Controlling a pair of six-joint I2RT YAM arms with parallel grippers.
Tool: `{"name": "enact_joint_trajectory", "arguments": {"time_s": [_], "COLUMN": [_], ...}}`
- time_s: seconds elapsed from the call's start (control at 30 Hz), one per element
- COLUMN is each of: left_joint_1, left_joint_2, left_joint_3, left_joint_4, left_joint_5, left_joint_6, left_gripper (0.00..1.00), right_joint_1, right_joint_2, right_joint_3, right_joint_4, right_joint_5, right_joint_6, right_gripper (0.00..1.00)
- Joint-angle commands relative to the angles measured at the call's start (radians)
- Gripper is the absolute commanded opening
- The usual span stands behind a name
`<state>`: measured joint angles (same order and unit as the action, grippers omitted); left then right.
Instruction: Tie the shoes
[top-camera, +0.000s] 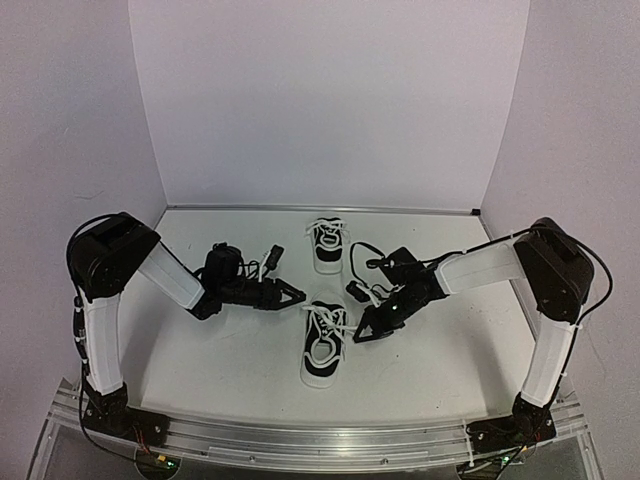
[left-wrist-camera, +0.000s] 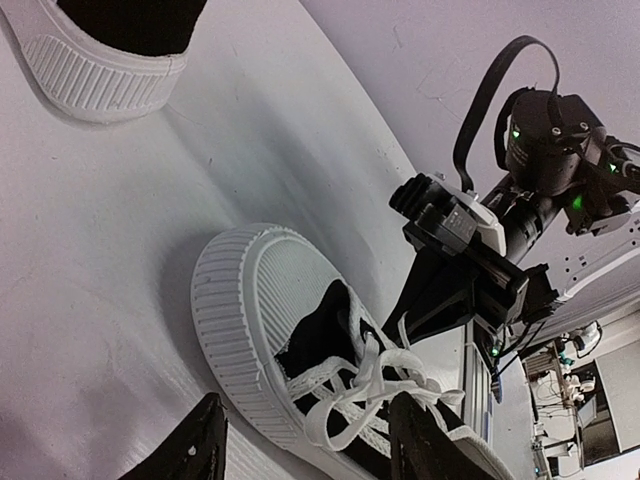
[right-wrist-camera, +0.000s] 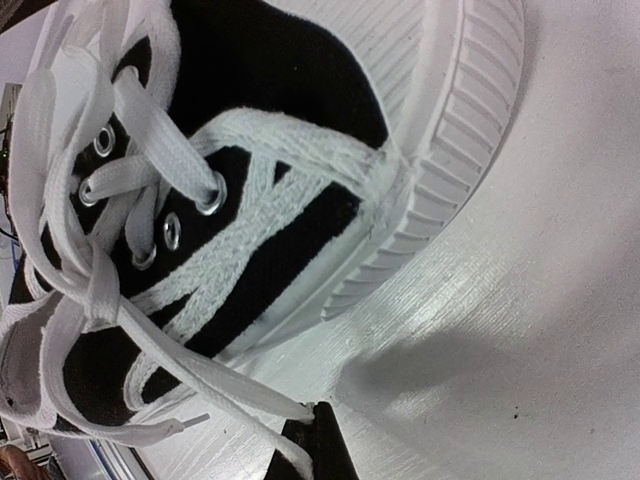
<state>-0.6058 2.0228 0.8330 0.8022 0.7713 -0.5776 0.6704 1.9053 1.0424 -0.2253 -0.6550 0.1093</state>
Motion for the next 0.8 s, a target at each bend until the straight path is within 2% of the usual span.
{"name": "enact_joint_trajectory", "arguments": {"time_s": [0.0,0.17,0.3,0.37,0.47,0.57,0.6,0.7,0.77], "left_joint_1": [-0.008,-0.018,-0.020,-0.020,-0.020,-0.020,-0.020,-0.020,-0.020], "left_joint_2": [0.031,0.050,0.062,0.069,0.063,0.047,0.044,0.042,0.049], "left_joint_3": [-0.001,0.003,0.003,0.001,-0.014,-0.038,-0.046,-0.055,-0.055], "left_joint_4": [0.133,0.160,0.169,0.195,0.224,0.236,0.241,0.236,0.247], "left_joint_5": [0.051,0.060,0.068,0.079,0.080,0.077,0.075,0.071,0.068], "left_joint_6": [-0.051,-0.068,-0.075,-0.087,-0.101,-0.105,-0.106,-0.097,-0.103], "left_gripper": [0.54,0.51,0.45,0.40,0.26,0.18,0.17,0.35,0.40], "right_joint_1": [0.001,0.002,0.001,0.001,0.003,0.002,0.002,0.001,0.001], "right_joint_2": [-0.015,-0.012,-0.015,-0.015,-0.016,-0.018,-0.019,-0.020,-0.020], "right_joint_3": [0.011,0.016,0.014,0.012,0.010,0.007,0.007,0.004,0.006], "right_joint_4": [-0.032,-0.034,-0.035,-0.036,-0.038,-0.039,-0.040,-0.039,-0.039], "right_joint_5": [0.038,0.039,0.044,0.047,0.056,0.061,0.062,0.059,0.055], "right_joint_6": [0.009,0.012,0.014,0.014,0.016,0.018,0.019,0.020,0.020], "right_gripper": [0.00,0.00,0.00,0.00,0.00,0.00,0.00,0.00,0.00]}}
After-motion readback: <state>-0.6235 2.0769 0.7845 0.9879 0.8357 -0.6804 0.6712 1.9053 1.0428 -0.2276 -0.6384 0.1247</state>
